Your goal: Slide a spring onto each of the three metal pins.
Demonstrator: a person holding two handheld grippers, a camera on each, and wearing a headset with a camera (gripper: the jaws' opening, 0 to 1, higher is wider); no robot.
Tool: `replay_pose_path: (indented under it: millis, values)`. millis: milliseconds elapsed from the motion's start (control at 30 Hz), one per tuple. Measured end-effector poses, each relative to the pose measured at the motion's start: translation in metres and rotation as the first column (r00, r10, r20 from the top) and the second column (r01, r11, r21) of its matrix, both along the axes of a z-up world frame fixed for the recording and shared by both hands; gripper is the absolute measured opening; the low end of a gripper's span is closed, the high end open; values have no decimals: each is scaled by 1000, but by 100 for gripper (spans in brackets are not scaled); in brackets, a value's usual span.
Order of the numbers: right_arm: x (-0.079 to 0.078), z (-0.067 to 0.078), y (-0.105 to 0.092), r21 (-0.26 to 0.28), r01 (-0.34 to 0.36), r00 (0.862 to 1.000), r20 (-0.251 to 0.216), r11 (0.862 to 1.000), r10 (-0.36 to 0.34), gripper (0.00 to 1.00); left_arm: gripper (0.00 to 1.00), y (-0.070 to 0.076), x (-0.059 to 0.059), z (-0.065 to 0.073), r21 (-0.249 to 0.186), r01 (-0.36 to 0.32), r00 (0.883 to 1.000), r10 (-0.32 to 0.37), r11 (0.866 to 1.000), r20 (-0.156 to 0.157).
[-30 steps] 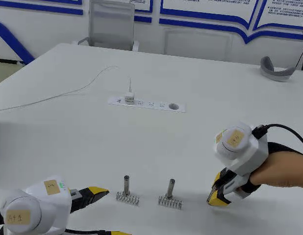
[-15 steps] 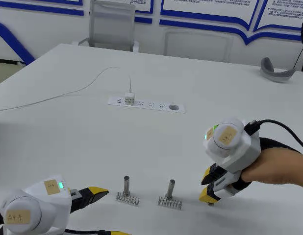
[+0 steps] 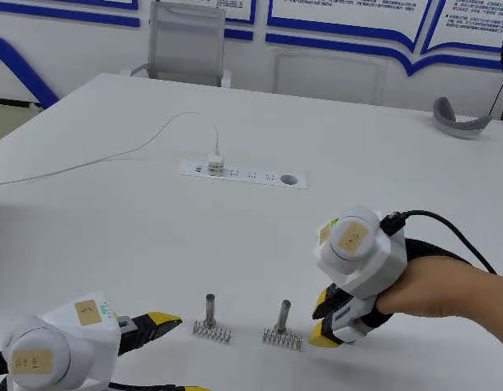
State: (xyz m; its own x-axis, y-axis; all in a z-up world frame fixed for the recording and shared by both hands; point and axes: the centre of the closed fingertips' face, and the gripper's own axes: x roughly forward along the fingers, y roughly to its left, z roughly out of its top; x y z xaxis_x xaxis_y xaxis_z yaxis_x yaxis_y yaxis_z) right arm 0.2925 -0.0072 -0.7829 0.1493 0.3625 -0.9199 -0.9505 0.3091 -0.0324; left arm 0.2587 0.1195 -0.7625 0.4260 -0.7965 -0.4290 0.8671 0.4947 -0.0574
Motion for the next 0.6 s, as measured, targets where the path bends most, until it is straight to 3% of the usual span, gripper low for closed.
replay_pose_path:
  millis: [600]
  values:
    - [-4,-16,14,4,-26,1000,-12,1000,26,14,64,-1,-3,0,7,5,1000,-5,1000,-2]
